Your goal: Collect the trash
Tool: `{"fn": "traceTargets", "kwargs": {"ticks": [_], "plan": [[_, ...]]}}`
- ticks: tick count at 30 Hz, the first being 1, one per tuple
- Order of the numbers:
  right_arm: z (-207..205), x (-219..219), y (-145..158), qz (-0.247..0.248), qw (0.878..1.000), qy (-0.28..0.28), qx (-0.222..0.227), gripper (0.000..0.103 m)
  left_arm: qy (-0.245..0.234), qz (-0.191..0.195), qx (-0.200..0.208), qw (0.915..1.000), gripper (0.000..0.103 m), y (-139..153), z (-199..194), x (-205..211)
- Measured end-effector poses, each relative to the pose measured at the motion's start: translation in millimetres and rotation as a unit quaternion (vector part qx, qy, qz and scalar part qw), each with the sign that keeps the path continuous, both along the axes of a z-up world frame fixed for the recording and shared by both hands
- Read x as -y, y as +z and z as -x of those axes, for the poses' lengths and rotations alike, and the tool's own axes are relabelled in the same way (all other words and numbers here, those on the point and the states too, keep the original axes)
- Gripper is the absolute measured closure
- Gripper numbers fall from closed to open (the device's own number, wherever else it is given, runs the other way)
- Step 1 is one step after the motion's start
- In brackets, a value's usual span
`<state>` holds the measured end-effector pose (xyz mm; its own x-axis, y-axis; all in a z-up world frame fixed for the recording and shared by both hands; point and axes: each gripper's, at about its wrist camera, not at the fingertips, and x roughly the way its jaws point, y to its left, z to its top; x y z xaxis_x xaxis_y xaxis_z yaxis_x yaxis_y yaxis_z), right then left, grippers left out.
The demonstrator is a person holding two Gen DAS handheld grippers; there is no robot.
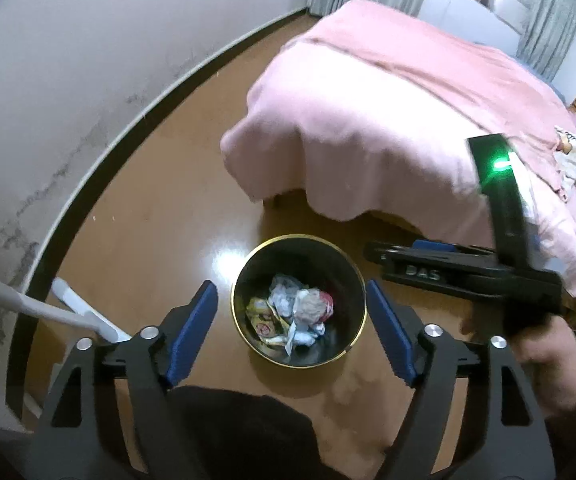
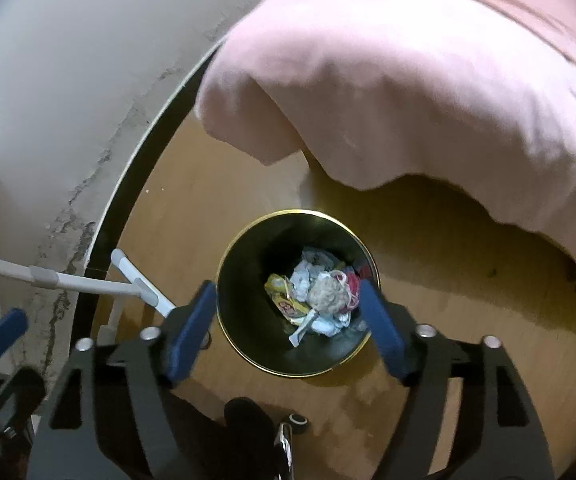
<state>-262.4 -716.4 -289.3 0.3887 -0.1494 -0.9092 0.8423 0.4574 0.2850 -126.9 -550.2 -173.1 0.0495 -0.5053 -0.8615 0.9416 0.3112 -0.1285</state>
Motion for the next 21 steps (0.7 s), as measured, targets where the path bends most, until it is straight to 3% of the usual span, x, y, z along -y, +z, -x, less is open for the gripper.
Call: {"fn": "traceTargets", "kwargs": {"ticks": [3,8,13,16,21], "plan": [[-8.4,-8.1,32.2,0.039,0.999,0.018,0.009,0.019,0.004,0.032,0.025,0.9991,0.017,40.9,-2.6,-27.8],[-41.9,-43.3,123.8,0.127,0.989,0.05,0.051,0.01,0.046,0.08,0.074,0.993,0.008,110.2,-27.9,-101.1],[-110.3,-121.8,209.4,0.187,0.961,0.152,0.135,0.007,0.15,0.091,0.119,0.9773,0.007,150.3,-77.7,-192.5],[-154.9,-180.2,240.3,0.212,0.936,0.228,0.165,0.007,0.23,0.083,0.145,0.9586,0.007,162.3,-107.8,-253.3],[-215.8,-272.4,266.5,0.224,0.89,0.34,0.204,0.007,0.376,0.066,0.183,0.906,0.007,177.8,-143.9,-365.3]]}}
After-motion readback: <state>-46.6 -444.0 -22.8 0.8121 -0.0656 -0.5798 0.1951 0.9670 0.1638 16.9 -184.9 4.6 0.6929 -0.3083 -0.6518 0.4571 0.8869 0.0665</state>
